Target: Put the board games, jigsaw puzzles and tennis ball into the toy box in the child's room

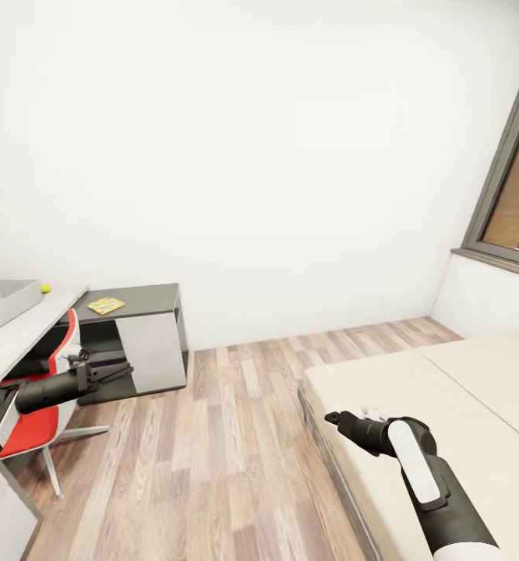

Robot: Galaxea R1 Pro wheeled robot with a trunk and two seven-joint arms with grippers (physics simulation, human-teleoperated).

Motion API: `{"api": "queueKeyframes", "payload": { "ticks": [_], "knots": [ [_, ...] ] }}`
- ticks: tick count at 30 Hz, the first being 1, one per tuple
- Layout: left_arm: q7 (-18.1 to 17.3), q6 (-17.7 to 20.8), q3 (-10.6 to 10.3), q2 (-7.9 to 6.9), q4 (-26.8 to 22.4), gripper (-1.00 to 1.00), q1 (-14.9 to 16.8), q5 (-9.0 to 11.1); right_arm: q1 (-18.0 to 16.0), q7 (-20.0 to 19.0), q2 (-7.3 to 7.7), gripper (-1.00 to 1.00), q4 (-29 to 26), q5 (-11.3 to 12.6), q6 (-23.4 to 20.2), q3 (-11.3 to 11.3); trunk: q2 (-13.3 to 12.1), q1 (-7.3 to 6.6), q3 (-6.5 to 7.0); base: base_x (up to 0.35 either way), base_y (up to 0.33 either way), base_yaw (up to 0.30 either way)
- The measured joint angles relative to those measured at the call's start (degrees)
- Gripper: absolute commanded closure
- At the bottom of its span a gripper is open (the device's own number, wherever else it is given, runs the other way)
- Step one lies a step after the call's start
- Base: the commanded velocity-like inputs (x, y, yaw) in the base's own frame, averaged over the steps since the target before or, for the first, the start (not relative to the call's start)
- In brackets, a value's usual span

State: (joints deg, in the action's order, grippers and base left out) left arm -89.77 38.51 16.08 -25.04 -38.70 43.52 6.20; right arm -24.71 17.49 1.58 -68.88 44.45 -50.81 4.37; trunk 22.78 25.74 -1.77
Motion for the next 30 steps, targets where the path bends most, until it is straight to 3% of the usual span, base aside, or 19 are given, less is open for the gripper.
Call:
{"api": "queueKeyframes", "payload": {
  "ticks": [11, 23, 30],
  "knots": [
    [0.01, 0.0, -0.01, 0.15, 0.01, -1.0, 0.0, 0.02, 0.0, 0.0, -0.01, -1.0, -0.04, 0.02, -0.01, 0.0, 0.0, 0.0, 0.3, 0.0, -0.172, 0.275],
    [0.0, 0.0, 0.01, 0.16, 0.0, -1.0, 0.01, -0.02, 0.0, -0.01, -0.01, -1.0, -0.03, 0.13, 0.0, 0.0, 0.02, 0.02, 0.61, -0.083, -0.014, 0.274],
    [0.0, 0.0, -0.01, 0.17, 0.02, -1.0, 0.03, 0.07, 0.03, -0.13, 0.07, -1.0, -0.05, 0.13, -0.08, 0.01, 0.01, 0.02, 0.64, -0.077, 0.0, 0.075]
  ]
}}
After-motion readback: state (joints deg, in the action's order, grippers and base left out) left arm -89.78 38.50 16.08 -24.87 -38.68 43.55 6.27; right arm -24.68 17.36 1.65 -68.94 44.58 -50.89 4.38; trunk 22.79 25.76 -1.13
